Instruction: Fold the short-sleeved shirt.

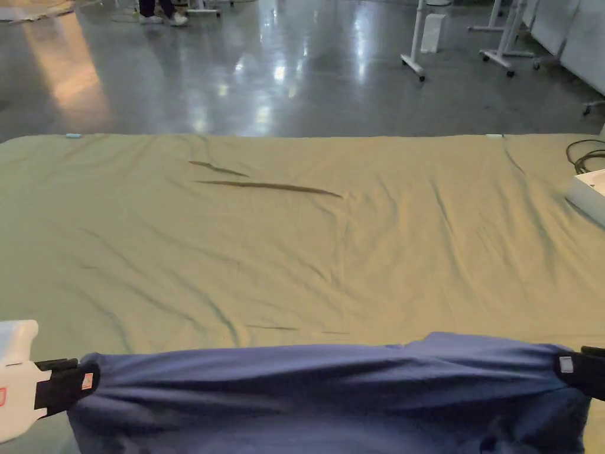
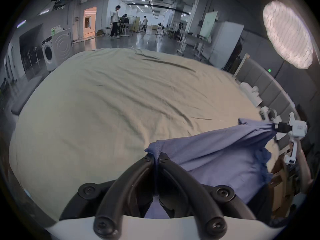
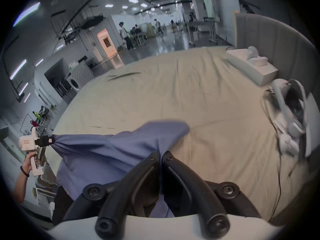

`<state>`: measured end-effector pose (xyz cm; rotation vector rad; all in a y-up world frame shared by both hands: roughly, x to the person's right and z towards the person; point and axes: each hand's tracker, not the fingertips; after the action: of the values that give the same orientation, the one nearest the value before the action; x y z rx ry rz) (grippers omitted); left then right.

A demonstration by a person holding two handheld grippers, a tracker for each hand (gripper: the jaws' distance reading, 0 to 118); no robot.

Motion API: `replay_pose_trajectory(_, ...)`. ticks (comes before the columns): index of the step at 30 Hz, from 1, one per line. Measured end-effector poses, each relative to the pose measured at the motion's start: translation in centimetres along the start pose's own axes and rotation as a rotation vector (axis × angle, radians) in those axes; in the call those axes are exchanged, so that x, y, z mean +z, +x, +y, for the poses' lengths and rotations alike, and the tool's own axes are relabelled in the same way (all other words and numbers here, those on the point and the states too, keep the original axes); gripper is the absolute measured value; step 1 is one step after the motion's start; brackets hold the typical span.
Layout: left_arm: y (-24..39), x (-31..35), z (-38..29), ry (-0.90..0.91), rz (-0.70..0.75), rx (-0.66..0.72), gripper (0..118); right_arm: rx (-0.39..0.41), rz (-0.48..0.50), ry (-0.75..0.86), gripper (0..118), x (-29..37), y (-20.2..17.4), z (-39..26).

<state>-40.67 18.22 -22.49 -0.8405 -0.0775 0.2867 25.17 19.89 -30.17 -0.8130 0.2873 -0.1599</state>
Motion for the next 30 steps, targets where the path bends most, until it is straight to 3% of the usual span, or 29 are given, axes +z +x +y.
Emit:
replay_pose_trajectory(6,-2.9,5.3,-9.3,0.037,-0.052,0.119,5,-0.040,-0.020,-0.001,2,8.0,-2.0,-9.9)
replay_pose_trajectory(12,-4.3,2.2,-14.2,-0.032,-0.045,0.175,5,-0.164,-0.047,-0.057,2,6.7,-1.1,-16.6)
replay_pose_trajectory(18,-4.7,-0.3,-15.8,-0.076,-0.058,0.199,9,-0.142,-0.080,-0.123,2,2.9,-0.4,-19.8)
replay_pose_trajectory(19,-5.7,-0.7,-16.1,-0.067,-0.061,0.211,25,-0.142,-0.076,-0.116,10,2.8,-0.3,-20.1)
replay_pose_trajectory(20,-6.5,-0.8,-16.2,-0.042,-0.086,0.223,44,-0.149,-0.071,-0.103,27,2.9,-0.3,-20.0)
replay_pose_trajectory(21,-6.3,-0.2,-15.9,-0.021,-0.090,0.229,67,-0.159,-0.100,-0.073,51,3.3,-0.3,-19.9)
replay_pose_trajectory(22,-6.1,0.6,-15.4,-0.009,-0.061,0.208,89,-0.170,-0.133,-0.045,89,3.8,0.3,-19.9)
replay_pose_trajectory(23,-5.5,1.7,-15.0,0.038,-0.019,0.158,92,-0.181,-0.169,-0.006,102,4.8,0.4,-19.7)
replay_pose_trajectory(25,-3.6,4.7,-14.0,0.188,0.111,-0.005,92,-0.169,-0.168,0.200,101,8.7,-1.3,-17.9)
replay_pose_trajectory(30,4.6,13.7,-10.8,0.501,0.081,-0.165,92,-0.049,-0.039,0.510,107,15.7,-7.8,-12.7)
